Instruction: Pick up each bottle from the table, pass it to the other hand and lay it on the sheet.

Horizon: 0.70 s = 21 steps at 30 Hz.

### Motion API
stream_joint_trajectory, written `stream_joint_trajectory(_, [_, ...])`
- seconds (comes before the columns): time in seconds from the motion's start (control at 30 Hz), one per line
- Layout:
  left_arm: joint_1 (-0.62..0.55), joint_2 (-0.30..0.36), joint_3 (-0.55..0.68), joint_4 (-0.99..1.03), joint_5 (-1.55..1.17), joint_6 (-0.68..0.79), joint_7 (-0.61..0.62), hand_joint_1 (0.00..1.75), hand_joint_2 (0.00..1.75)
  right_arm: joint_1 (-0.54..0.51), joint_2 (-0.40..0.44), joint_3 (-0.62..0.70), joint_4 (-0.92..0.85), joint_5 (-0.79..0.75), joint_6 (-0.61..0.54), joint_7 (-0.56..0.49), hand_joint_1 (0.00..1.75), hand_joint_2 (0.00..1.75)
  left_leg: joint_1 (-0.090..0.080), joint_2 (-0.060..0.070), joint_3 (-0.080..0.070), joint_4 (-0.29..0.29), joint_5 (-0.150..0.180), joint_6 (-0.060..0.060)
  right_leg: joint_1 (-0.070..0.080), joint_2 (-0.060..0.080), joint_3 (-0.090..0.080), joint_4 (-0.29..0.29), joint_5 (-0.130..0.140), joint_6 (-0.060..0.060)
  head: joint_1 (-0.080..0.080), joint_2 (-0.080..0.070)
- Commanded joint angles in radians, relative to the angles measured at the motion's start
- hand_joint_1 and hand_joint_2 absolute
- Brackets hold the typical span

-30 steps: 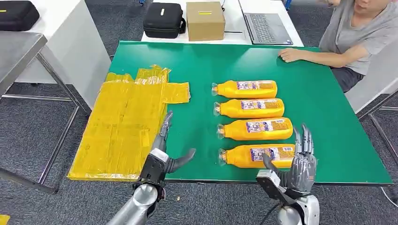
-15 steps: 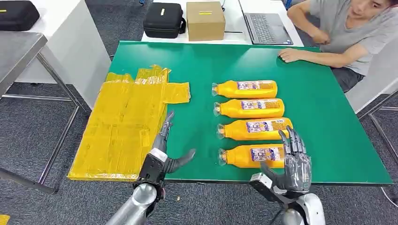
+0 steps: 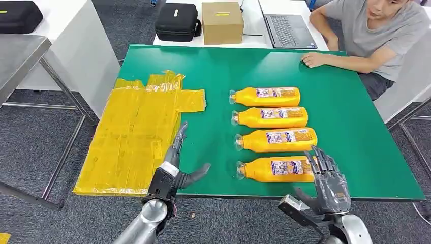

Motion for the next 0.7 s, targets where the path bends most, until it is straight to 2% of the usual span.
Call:
stream_joint_trajectory(0.03, [-0.027, 0.016, 0.006, 0.024, 0.002, -0.017, 0.004, 0.00, 1.75, 0.023, -0.026, -0.047, -0.083, 0.014, 0.089, 0.003, 0.00, 1.75, 0.001, 0.001, 0.003, 0.000, -0.001, -0.002, 0.001, 0.000, 0.003, 0.000, -0.001, -0.002, 0.000, 0.000])
stream_joint_trajectory(0.3, [-0.028, 0.017, 0.005, 0.028, 0.002, -0.017, 0.004, 0.00, 1.75, -0.040, -0.055, 0.003, 0.036, 0.065, 0.100, 0.007, 0.00, 1.75, 0.002, 0.003, 0.007, 0.000, -0.003, -0.003, 0.002, 0.002, 0.007, 0.000, -0.002, -0.003, 0.000, 0.000])
stream_joint_trajectory(0.37, [-0.030, 0.017, 0.006, 0.032, 0.002, -0.018, 0.005, 0.00, 1.75, -0.072, -0.076, 0.022, 0.083, 0.070, 0.096, 0.011, 0.00, 1.75, 0.001, 0.003, 0.003, -0.001, -0.001, -0.002, 0.001, 0.002, 0.003, -0.001, 0.000, -0.001, 0.000, 0.000])
stream_joint_trajectory(0.47, [-0.039, 0.015, 0.003, 0.045, 0.002, -0.026, 0.003, 0.00, 1.75, -0.133, -0.099, 0.046, 0.185, 0.008, 0.085, -0.007, 0.00, 1.75, 0.002, 0.005, 0.006, -0.001, -0.002, -0.002, 0.002, 0.004, 0.005, -0.002, 0.000, -0.002, 0.000, 0.000])
stream_joint_trajectory(0.57, [-0.050, 0.006, -0.004, 0.058, 0.001, -0.027, 0.000, 0.00, 1.75, -0.176, -0.103, 0.055, 0.270, 0.012, 0.052, -0.006, 0.00, 1.75, 0.002, 0.005, 0.006, -0.001, -0.002, -0.002, 0.002, 0.004, 0.006, -0.002, 0.000, -0.002, 0.000, 0.000])
stream_joint_trajectory(0.7, [-0.051, 0.006, -0.017, 0.052, -0.003, -0.015, 0.002, 0.00, 1.75, -0.176, -0.092, 0.057, 0.289, 0.046, -0.024, 0.019, 0.00, 1.75, 0.001, 0.001, 0.004, -0.001, 0.000, -0.001, 0.001, 0.001, 0.004, -0.002, 0.000, -0.001, 0.000, 0.000])
